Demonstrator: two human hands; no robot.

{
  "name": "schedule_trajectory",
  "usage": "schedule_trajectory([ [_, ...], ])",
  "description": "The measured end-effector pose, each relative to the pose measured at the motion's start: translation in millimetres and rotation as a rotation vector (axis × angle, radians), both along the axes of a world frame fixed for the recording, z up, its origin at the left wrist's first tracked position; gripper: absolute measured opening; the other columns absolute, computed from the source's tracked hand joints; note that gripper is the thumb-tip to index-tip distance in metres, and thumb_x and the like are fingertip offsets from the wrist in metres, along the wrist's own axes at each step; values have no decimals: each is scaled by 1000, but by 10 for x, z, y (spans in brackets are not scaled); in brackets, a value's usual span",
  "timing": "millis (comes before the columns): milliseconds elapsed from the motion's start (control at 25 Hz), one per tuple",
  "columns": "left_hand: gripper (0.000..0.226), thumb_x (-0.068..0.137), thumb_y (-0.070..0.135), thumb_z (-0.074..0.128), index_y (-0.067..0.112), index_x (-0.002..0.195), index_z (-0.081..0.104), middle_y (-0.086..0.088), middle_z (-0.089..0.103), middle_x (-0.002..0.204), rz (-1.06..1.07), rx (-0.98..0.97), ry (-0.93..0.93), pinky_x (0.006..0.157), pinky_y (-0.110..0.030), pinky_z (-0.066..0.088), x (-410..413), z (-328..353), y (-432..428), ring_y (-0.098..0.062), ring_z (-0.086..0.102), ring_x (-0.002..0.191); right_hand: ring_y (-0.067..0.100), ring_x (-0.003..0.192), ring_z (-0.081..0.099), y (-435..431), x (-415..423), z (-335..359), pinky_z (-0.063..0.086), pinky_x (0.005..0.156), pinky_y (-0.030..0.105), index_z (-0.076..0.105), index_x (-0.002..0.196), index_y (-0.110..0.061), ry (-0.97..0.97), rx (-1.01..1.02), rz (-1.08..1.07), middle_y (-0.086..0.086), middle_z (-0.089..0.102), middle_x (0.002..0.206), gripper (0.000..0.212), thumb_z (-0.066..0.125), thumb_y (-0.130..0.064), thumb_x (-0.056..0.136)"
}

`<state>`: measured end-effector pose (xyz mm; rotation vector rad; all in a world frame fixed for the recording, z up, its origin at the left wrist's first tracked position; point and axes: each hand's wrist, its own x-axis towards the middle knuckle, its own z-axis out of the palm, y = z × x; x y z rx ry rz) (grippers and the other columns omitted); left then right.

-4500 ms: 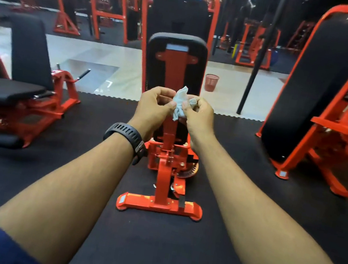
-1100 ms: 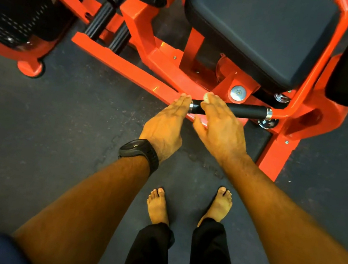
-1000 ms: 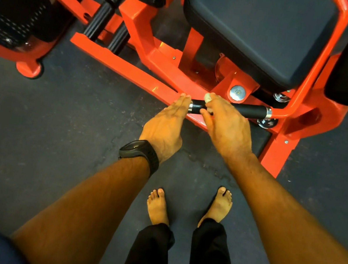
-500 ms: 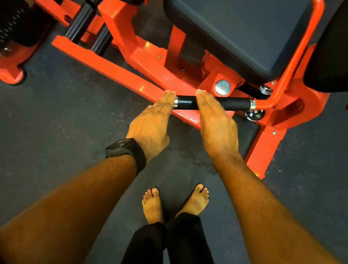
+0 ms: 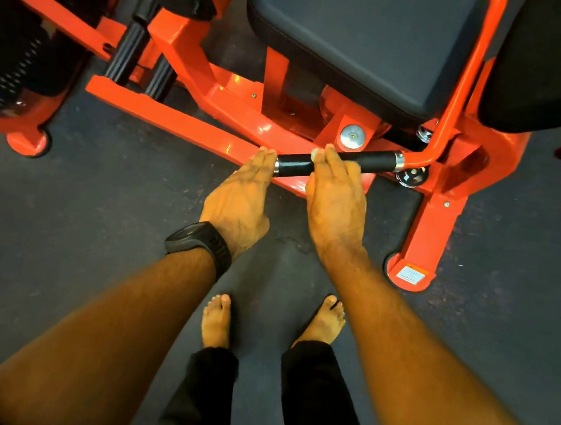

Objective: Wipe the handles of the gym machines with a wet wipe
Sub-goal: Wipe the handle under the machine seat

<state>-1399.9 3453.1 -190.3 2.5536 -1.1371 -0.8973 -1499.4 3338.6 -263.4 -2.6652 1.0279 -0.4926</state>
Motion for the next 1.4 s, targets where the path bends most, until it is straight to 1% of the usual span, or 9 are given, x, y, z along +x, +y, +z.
schedule_trajectory([
  [120,96,79,-3,56,17,161,9,0,9,168,-42,13,-22,118,-31,25,39,-20,16,-16,18,152,28,100,64,20,-16,120,55,87,42,69,118,-10,-222,259,-145,5,66,120,30,60,-10,90],
  [240,96,79,-2,57,17,161,9,1,8,168,-99,5,-25,120,-31,23,121,-62,46,-14,16,153,3,76,54,114,112,166,48,78,24,73,109,-14,-557,576,-685,-6,62,92,21,61,-16,92],
  [320,97,79,-2,58,18,161,9,2,9,168,-126,0,-22,119,-30,23,157,-67,77,-14,17,153,3,71,52,298,298,163,44,74,15,78,105,-17,-714,476,-941,1,64,84,18,67,-17,90],
  [560,97,77,-3,58,17,161,12,2,13,167,-195,-37,-23,120,-30,23,253,-58,106,-15,20,152,22,65,69,-154,439,89,59,71,36,73,79,-10,-1035,783,-1444,3,69,64,27,70,-34,91],
  [680,101,76,-1,62,17,161,10,1,10,168,-187,-40,-6,121,-32,26,234,-111,112,-14,18,152,18,56,65,43,537,103,61,69,42,65,65,-20,-1054,874,-1415,-3,63,55,26,74,-25,89],
  [800,101,75,-3,60,15,160,10,-1,8,168,-193,-75,-10,122,-32,23,235,-190,131,-14,15,153,17,58,62,-94,479,91,58,70,39,73,78,-18,-1170,972,-1463,1,66,62,16,69,-24,93],
  [1040,106,72,-7,57,14,161,3,-1,-4,168,-180,-131,8,120,-32,29,171,-281,191,-13,6,154,24,107,65,94,320,212,46,93,28,76,109,-10,-686,554,-953,11,72,117,27,56,-7,92],
  [1200,106,71,-9,56,14,161,4,0,-4,168,-206,-133,-6,118,-36,34,202,-287,182,-14,9,154,29,115,62,-279,-79,190,54,84,29,64,125,-10,-718,1065,-876,12,66,126,40,52,-36,98],
  [1400,109,71,-10,56,19,161,0,5,-6,168,-119,-140,52,110,-38,43,118,-300,165,-13,12,153,23,138,46,-290,-208,2,40,113,39,61,131,-13,-64,403,-290,5,54,144,34,53,-14,97],
])
